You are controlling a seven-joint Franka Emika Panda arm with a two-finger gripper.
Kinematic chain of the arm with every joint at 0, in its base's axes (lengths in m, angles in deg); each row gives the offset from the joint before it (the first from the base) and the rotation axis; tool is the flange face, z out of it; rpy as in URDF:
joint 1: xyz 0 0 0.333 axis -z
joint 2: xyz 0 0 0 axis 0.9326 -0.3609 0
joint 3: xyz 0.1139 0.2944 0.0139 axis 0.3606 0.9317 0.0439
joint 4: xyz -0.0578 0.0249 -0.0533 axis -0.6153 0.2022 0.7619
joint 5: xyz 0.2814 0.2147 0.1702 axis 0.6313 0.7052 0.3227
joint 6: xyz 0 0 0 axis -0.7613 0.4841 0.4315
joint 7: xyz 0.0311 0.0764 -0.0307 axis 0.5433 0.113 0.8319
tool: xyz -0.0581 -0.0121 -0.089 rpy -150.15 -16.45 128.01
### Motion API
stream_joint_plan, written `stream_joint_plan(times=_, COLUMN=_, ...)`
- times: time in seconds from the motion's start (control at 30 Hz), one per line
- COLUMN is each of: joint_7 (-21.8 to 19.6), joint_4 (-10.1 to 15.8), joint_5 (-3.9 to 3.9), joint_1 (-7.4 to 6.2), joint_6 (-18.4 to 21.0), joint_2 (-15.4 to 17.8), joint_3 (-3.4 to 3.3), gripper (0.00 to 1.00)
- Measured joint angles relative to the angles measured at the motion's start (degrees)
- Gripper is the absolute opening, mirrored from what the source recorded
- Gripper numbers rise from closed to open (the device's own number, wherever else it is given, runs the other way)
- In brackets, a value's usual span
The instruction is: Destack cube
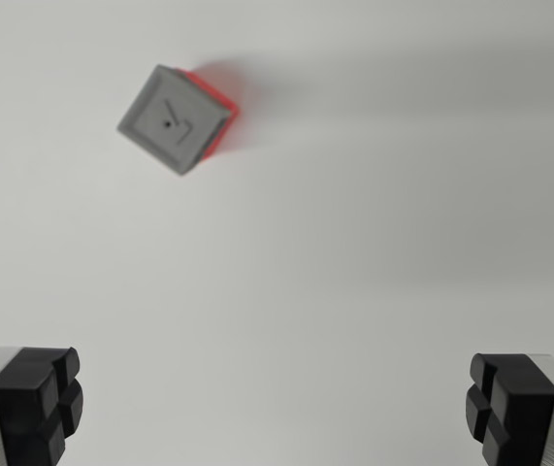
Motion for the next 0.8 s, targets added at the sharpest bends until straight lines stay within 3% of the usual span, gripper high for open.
stream_joint_plan(times=0.8, joint_7=-1.66, joint_4=0.15, joint_5=0.0, joint_1=-0.22, joint_6=-0.7, joint_2=-0.77, joint_3=0.0, gripper=1.0)
